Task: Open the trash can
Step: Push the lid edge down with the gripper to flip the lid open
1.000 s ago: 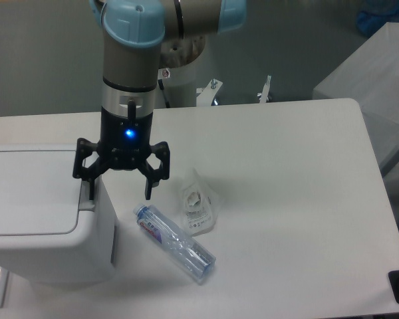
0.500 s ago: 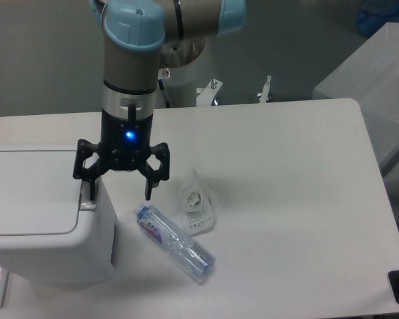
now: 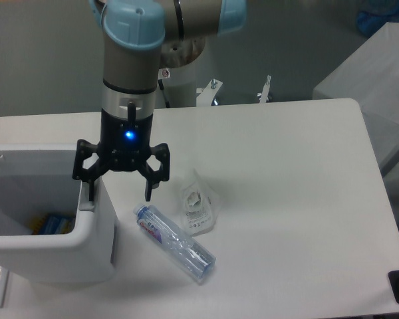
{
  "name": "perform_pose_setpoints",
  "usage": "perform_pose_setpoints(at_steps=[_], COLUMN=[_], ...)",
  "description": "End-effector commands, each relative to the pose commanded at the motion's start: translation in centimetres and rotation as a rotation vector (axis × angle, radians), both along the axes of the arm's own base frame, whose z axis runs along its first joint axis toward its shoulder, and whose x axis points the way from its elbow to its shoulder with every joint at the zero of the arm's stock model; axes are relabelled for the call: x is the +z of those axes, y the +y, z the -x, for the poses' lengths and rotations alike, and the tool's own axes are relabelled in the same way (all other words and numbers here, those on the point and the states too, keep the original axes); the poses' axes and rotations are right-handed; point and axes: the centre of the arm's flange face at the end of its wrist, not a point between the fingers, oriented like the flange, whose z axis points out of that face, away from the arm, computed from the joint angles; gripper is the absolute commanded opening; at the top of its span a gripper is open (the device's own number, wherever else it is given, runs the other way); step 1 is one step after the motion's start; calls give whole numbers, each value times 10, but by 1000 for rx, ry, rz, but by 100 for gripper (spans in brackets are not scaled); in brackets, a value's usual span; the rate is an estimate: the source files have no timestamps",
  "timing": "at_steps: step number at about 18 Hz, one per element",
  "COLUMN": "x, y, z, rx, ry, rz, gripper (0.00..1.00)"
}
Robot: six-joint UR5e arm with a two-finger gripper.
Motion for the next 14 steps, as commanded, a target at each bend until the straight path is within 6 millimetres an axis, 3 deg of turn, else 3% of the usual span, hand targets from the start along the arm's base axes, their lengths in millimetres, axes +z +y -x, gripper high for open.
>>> perform_pose_setpoints(at_steps=[2, 4, 5, 11, 14], x=[25, 35, 38, 28, 27], y=[-2, -20, -24, -66, -86], z=[13, 43, 48, 80, 99], rx=[40, 117, 102, -183, -196], ry=[68, 171, 201, 290, 288], rz=[-16, 44, 61, 277, 311], gripper=[100, 100, 100, 100, 100])
